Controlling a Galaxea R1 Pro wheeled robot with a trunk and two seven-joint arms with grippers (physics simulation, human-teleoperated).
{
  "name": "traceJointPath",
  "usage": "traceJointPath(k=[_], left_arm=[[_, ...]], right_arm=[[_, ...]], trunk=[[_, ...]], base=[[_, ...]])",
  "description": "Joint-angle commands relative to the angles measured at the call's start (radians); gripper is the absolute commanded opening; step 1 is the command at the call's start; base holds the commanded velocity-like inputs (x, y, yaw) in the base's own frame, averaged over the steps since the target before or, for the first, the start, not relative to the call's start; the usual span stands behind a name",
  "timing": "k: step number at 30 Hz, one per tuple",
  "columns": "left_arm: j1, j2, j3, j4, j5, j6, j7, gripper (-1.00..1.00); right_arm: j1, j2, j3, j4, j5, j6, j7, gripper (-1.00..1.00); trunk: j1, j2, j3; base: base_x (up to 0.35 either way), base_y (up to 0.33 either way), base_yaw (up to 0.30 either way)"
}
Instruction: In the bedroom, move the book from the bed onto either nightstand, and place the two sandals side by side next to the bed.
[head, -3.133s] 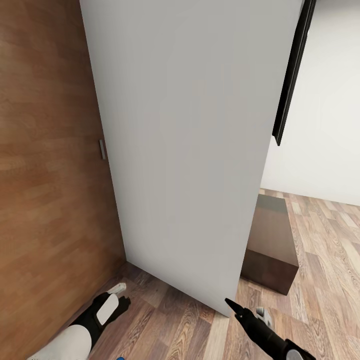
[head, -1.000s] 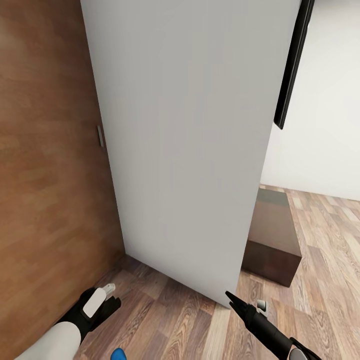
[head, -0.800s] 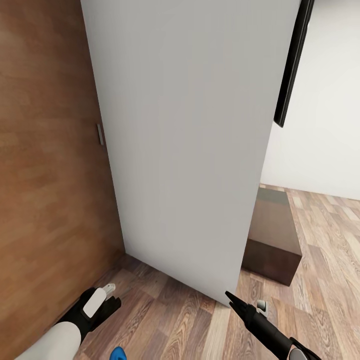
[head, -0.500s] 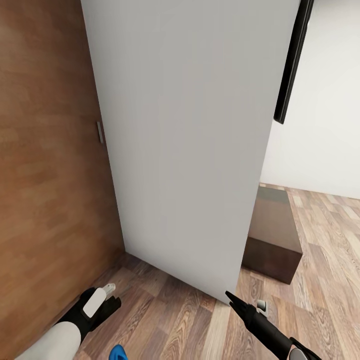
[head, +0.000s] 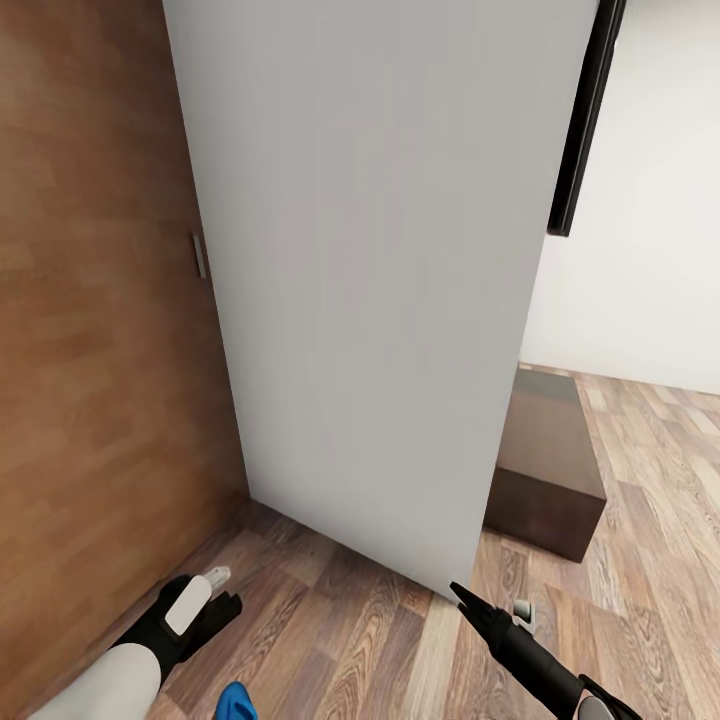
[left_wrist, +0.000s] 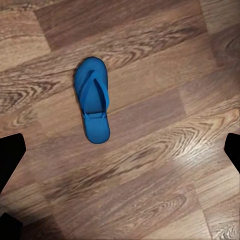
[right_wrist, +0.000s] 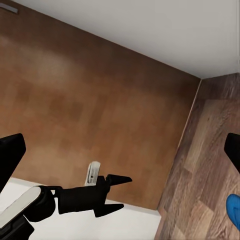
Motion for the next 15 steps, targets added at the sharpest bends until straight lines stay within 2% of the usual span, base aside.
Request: traceJointPath(k=[1,15], left_arm=[[0.0,0.0,0.002,-0.002,0.01,0.003,0.008,1.0],[0.0,0.011,0.002,-0.002,0.009,0.002,0.008,1.0]], right_arm=[[-0.001,0.0,0.0,0.0,-0.008,0.008,0.001,1.0],[-0.001,0.0,-0.001,0.0,-0.009,0.01,0.001,1.0]], trunk=[[0.004,-0.008,-0.004],[0.057,-0.106,-0.048]], base=[[0.0,0.0,0.0],[0.0,0.0,0.0]])
